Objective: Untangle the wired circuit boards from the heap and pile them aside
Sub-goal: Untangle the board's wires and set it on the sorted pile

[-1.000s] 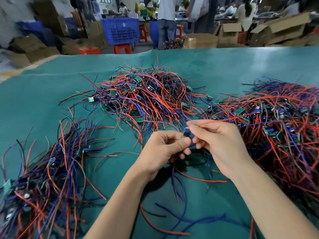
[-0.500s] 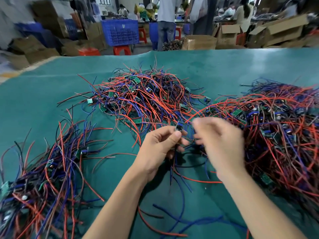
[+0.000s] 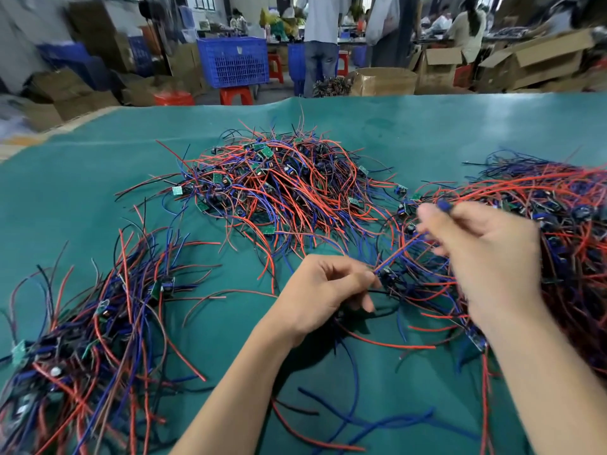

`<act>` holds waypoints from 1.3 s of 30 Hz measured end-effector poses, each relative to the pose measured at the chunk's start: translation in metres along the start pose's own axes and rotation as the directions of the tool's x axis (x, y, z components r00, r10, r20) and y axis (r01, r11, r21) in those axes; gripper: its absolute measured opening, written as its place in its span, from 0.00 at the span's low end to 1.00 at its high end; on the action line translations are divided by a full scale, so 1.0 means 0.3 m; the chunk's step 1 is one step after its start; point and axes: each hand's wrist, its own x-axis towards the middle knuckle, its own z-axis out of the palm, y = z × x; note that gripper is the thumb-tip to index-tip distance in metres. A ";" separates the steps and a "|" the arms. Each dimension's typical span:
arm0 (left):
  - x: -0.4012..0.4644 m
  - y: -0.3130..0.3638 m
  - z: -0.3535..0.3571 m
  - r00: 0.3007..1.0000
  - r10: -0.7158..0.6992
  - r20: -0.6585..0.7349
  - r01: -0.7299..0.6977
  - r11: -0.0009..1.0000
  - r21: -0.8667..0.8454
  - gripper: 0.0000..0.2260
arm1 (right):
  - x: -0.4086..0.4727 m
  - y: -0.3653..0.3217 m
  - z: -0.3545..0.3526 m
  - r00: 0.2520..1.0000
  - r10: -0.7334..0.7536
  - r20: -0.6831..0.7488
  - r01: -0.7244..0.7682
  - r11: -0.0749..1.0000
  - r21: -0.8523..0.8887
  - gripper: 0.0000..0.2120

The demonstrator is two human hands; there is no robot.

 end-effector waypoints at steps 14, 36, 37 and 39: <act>0.007 -0.006 0.005 0.993 -0.071 -0.097 0.069 0.997 -0.017 0.07 | 0.360 -0.139 -0.184 0.971 -0.113 0.210 0.238 0.501 -0.832 0.34; 0.011 -0.006 -0.008 0.977 -0.132 -0.170 0.118 0.989 -0.090 0.06 | 0.285 -0.051 0.112 0.959 0.040 0.280 -0.067 0.994 0.089 0.08; 0.012 -0.007 -0.007 0.976 -0.128 -0.174 0.111 0.988 -0.103 0.06 | 0.247 -0.077 0.085 0.950 0.034 0.311 -0.105 0.971 0.213 0.08; 0.012 -0.006 -0.004 0.976 -0.125 -0.177 0.103 0.986 -0.131 0.07 | 0.163 -0.102 0.053 0.915 0.035 0.402 -0.219 0.880 0.422 0.10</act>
